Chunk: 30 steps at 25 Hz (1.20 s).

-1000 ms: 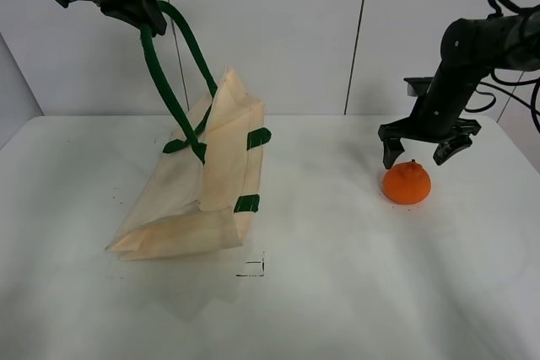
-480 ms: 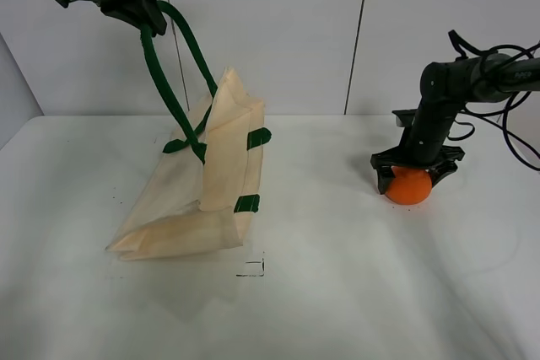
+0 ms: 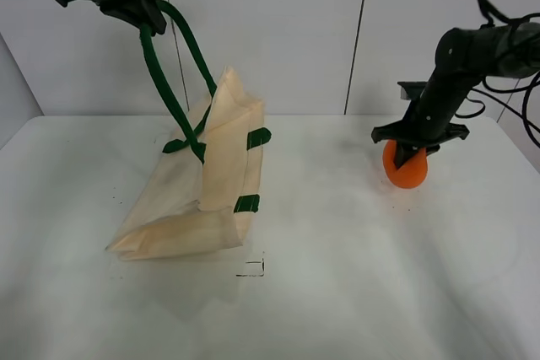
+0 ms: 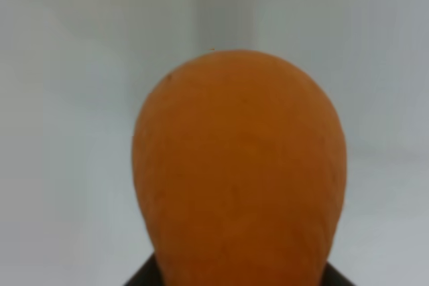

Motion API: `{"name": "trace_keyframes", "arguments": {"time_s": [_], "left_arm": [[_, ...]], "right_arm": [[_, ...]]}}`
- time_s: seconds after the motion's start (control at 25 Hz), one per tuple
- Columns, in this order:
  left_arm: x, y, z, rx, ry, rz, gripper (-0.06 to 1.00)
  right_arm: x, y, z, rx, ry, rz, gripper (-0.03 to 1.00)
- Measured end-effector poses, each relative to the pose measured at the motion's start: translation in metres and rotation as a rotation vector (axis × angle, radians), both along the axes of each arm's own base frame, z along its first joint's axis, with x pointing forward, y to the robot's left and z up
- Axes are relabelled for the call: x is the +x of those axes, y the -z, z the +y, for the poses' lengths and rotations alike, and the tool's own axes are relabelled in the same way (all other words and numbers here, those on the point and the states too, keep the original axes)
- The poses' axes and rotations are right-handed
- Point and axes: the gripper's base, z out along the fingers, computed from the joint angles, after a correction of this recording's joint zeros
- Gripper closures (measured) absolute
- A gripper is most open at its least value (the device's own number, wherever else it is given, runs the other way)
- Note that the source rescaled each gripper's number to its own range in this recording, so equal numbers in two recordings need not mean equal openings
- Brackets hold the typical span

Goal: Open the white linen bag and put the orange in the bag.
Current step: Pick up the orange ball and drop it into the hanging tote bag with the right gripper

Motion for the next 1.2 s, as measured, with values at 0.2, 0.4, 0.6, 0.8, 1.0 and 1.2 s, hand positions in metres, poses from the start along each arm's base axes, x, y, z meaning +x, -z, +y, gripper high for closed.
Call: {"name": "trace_keyframes", "arguments": {"time_s": [0.2,0.4,0.6,0.8,1.0,1.2], "left_arm": [[-0.008,-0.011,0.002,-0.007,0.000,-0.026,0.94],[-0.008,-0.012,0.002,-0.008,0.000,-0.028,0.94],[-0.008,-0.012,0.002,-0.008,0.000,-0.028,0.94],[-0.008,-0.012,0.002,-0.008,0.000,-0.028,0.94],[-0.008,-0.012,0.002,-0.008,0.000,-0.028,0.94],[-0.008,-0.012,0.002,-0.008,0.000,-0.028,0.94]], "right_arm": [[0.002,-0.074,0.022,0.249,-0.011,-0.104,0.97],[0.001,-0.109,0.075,0.413,-0.096,-0.190,0.97],[-0.013,-0.100,0.151,0.498,-0.200,-0.194,0.97],[-0.022,-0.050,0.214,0.492,-0.267,-0.126,0.97],[-0.029,-0.009,0.251,0.494,-0.285,-0.082,0.97],[-0.028,0.004,0.257,0.503,-0.280,-0.079,0.97]]}}
